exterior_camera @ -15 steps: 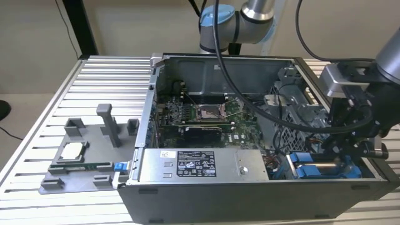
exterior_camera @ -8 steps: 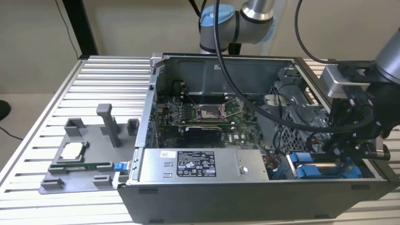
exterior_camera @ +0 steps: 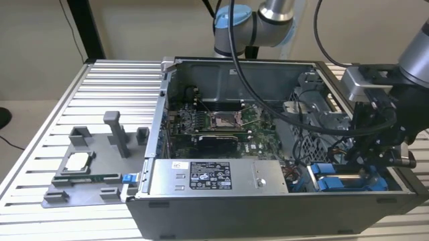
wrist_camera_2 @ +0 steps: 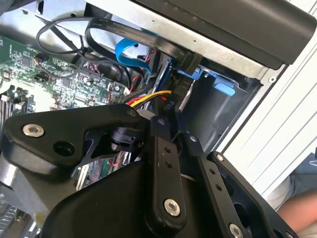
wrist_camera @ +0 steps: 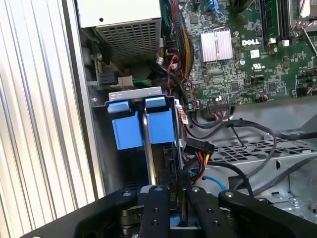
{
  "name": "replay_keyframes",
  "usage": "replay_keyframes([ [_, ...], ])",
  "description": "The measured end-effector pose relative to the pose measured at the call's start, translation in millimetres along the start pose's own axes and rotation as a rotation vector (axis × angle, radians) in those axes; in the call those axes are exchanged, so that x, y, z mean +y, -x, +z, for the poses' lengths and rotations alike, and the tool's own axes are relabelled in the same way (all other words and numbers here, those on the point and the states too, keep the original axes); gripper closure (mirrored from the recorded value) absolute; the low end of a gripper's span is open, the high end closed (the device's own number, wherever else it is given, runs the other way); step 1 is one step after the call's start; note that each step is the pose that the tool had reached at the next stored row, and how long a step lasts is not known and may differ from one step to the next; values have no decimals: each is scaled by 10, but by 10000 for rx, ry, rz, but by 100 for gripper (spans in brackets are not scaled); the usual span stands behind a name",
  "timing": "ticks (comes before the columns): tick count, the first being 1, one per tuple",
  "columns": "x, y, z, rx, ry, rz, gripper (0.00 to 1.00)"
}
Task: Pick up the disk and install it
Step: 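Insert the first disk wire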
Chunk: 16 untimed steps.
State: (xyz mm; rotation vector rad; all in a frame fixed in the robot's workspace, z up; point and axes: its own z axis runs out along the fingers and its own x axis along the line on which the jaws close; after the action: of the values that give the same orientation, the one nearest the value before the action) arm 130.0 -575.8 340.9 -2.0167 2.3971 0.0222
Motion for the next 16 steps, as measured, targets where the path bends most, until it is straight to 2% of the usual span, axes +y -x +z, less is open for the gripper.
replay_keyframes([
  [8, -8, 16, 0, 13, -2, -58, 100],
  [16, -11, 24, 1, 37, 0, -362, 100],
])
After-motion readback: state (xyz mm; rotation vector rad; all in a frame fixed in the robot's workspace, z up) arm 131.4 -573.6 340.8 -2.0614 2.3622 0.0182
